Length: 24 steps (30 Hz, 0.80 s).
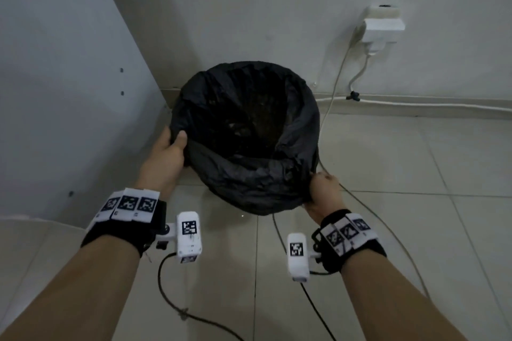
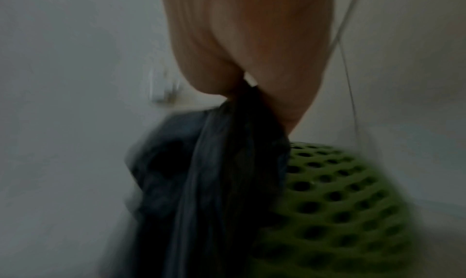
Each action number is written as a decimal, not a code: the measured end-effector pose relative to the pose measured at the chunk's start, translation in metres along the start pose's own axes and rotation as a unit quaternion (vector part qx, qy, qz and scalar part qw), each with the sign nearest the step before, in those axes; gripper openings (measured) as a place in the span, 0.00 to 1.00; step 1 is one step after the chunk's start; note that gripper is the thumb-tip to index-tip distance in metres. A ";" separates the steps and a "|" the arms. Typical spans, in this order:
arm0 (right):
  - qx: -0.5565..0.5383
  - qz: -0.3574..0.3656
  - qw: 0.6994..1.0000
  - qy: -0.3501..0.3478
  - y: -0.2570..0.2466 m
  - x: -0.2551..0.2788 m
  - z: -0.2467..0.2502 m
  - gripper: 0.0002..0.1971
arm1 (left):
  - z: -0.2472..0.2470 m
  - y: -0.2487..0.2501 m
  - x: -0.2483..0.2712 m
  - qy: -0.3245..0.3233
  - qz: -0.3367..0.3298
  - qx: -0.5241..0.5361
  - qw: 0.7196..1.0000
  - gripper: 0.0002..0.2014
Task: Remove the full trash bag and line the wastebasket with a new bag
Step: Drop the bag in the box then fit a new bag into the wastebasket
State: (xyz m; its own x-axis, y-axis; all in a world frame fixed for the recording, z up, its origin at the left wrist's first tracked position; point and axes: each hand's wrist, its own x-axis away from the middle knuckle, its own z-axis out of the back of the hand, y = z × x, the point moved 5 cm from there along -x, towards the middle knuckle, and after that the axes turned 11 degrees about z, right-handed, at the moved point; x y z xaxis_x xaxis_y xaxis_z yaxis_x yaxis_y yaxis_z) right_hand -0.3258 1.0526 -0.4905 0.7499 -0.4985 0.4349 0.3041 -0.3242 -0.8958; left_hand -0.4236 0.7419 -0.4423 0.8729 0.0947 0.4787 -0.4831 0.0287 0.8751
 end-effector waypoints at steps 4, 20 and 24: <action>-0.009 0.148 0.988 0.045 -0.015 0.023 0.008 0.13 | -0.011 -0.018 0.043 -0.004 -0.031 -0.050 0.998 0.27; -0.259 -0.021 0.956 -0.139 0.034 0.056 -0.019 0.19 | -0.073 -0.109 0.075 -0.217 0.138 0.124 0.958 0.11; 0.054 0.175 0.961 -0.206 0.024 0.074 -0.031 0.32 | -0.083 -0.106 0.076 -0.153 0.120 0.076 0.978 0.10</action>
State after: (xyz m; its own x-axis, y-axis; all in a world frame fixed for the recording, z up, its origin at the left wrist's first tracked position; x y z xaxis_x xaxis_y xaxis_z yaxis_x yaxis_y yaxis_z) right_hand -0.2809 0.9827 -0.4772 0.9797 -0.1937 0.0526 0.0337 -0.0993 -0.9945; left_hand -0.3120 0.8282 -0.5043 0.7267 -0.2216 0.6502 -0.6810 -0.1075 0.7244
